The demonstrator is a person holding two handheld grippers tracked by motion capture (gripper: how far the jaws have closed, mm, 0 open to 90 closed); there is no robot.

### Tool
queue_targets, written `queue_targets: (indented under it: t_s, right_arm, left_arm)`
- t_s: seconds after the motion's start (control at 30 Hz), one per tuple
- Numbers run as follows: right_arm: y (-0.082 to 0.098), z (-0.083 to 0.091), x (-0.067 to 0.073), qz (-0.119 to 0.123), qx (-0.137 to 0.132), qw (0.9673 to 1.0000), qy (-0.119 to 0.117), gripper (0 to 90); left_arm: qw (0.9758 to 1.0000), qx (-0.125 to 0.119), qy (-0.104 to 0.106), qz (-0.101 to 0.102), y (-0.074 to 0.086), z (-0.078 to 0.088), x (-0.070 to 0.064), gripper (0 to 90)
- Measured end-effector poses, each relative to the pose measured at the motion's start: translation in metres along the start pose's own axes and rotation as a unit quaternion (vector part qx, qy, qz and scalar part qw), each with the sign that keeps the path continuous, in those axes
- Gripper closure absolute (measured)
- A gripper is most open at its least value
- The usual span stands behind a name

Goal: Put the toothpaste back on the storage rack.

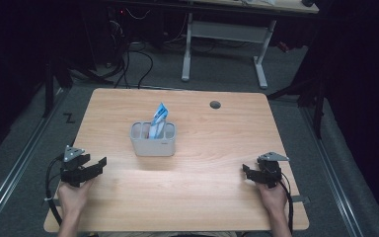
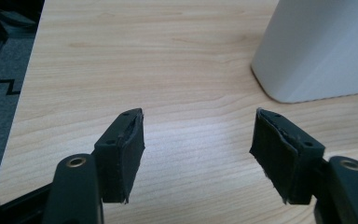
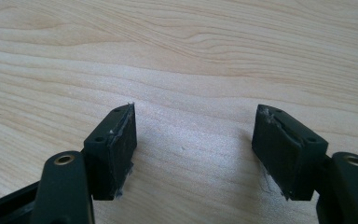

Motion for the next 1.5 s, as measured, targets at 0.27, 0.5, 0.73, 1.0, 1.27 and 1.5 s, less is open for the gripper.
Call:
queue_targets:
  t_s: [0.27,0.5,0.73,1.0,1.27,1.5]
  right_arm:
    - [0.0,0.0,0.0,0.0,0.0,1.0,0.0,30.7]
    - [0.0,0.0,0.0,0.0,0.0,1.0,0.0,30.7]
    - [0.0,0.0,0.0,0.0,0.0,1.0,0.0,30.7]
    - [0.0,0.0,0.0,0.0,0.0,1.0,0.0,30.7]
    - [0.0,0.0,0.0,0.0,0.0,1.0,0.0,30.7]
    - [0.0,0.0,0.0,0.0,0.0,1.0,0.0,30.7]
  left_arm:
    - [0.9999,0.012,-0.001,0.006,0.008,-0.006,0.002,33.4]
    - [0.9998,0.015,-0.004,0.01,0.014,-0.013,0.002,32.9]
    - [0.9997,0.023,-0.006,0.005,0.021,-0.021,-0.001,32.9]
    - [0.9996,0.024,-0.012,0.005,0.027,-0.027,-0.002,32.9]
    - [0.9993,0.029,-0.022,-0.008,0.031,-0.033,-0.003,33.1]
    - [0.9988,0.03,-0.032,-0.02,0.034,-0.038,-0.004,33.2]
Point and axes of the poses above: each handheld gripper's, and its own axes: z roughly backward along the jaws, y roughly out of its underside, x roughly to its left, the point moved 8 cm from there along -z, roughly forward along the jaws, and after that the axes turned 13 degrees about -x, right-handed, at the moved point
